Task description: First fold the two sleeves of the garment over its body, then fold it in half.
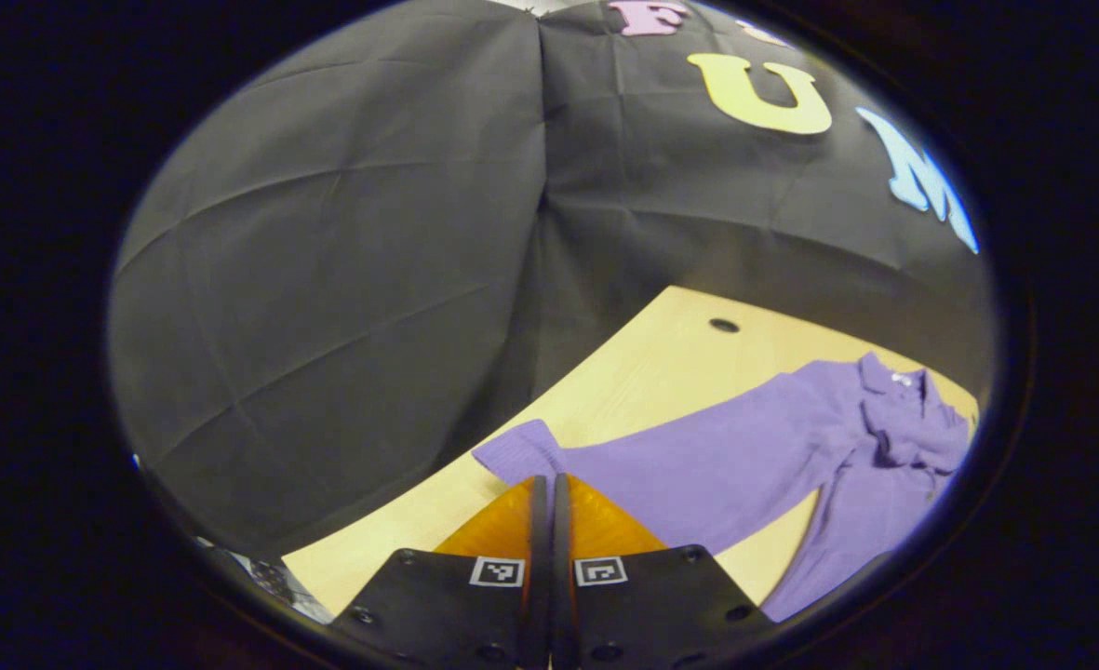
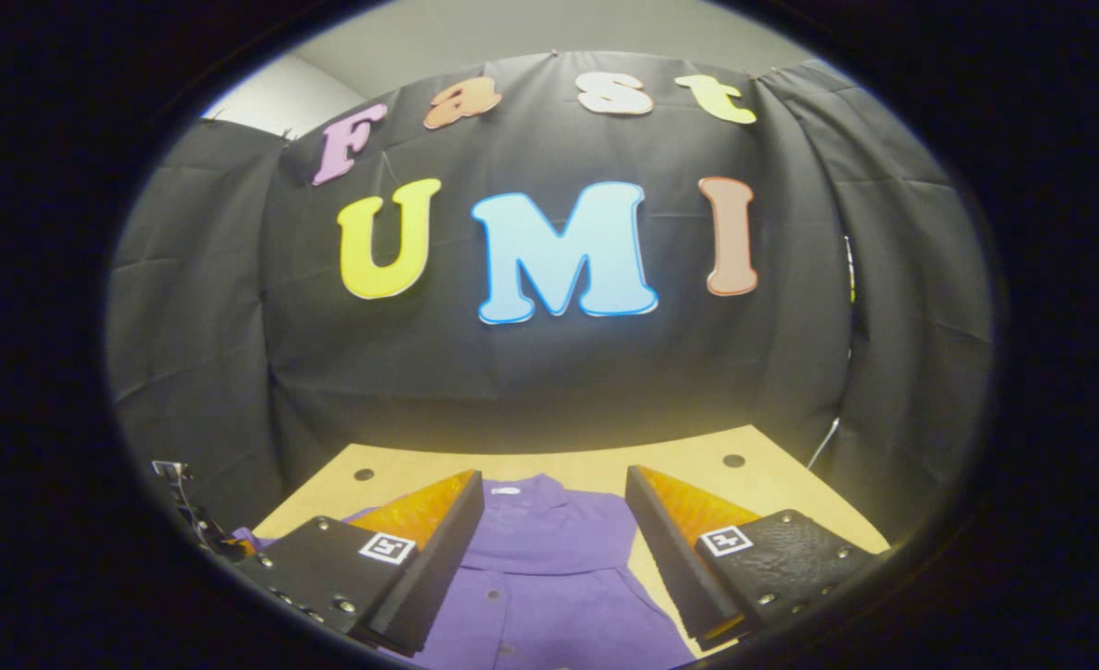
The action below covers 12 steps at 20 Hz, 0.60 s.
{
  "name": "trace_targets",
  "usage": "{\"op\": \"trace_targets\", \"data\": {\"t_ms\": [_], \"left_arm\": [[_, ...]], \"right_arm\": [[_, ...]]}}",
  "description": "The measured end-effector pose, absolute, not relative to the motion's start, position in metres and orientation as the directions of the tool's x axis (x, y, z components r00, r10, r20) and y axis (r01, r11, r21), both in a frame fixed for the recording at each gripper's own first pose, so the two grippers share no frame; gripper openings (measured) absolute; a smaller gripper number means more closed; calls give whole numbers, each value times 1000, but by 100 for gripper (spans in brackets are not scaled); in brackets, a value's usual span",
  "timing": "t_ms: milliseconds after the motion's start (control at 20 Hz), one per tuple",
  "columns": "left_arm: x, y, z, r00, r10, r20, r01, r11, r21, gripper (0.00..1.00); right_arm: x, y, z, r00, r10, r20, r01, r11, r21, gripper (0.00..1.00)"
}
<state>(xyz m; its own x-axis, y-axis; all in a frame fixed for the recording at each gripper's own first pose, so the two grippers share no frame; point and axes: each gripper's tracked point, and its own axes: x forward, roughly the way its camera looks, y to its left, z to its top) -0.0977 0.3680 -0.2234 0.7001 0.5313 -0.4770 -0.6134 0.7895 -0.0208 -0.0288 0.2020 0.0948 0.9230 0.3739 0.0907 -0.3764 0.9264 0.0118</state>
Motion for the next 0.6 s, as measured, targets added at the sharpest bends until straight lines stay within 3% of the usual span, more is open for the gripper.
{"op": "trace_targets", "data": {"t_ms": [50, 100, 250, 300, 600], "left_arm": [[-86, 355, -210, 724, 515, -459, -593, 805, -33, 5], [-72, 341, -196, 750, 494, -439, -569, 821, -47, 6], [-24, 286, -163, 830, 401, -388, -467, 880, -87, 6], [-9, 264, -155, 855, 360, -374, -423, 901, -99, 6], [83, 116, -137, 933, 89, -349, -131, 987, -98, 5]], "right_arm": [[-29, 192, 92, 928, 362, 86, -365, 931, 21, 95], [-30, 183, 89, 933, 350, 83, -353, 935, 28, 90], [-32, 156, 80, 947, 313, 75, -316, 948, 29, 89], [-33, 148, 79, 951, 300, 72, -302, 953, 29, 95], [-35, 97, 73, 976, 201, 80, -207, 975, 78, 95]]}}
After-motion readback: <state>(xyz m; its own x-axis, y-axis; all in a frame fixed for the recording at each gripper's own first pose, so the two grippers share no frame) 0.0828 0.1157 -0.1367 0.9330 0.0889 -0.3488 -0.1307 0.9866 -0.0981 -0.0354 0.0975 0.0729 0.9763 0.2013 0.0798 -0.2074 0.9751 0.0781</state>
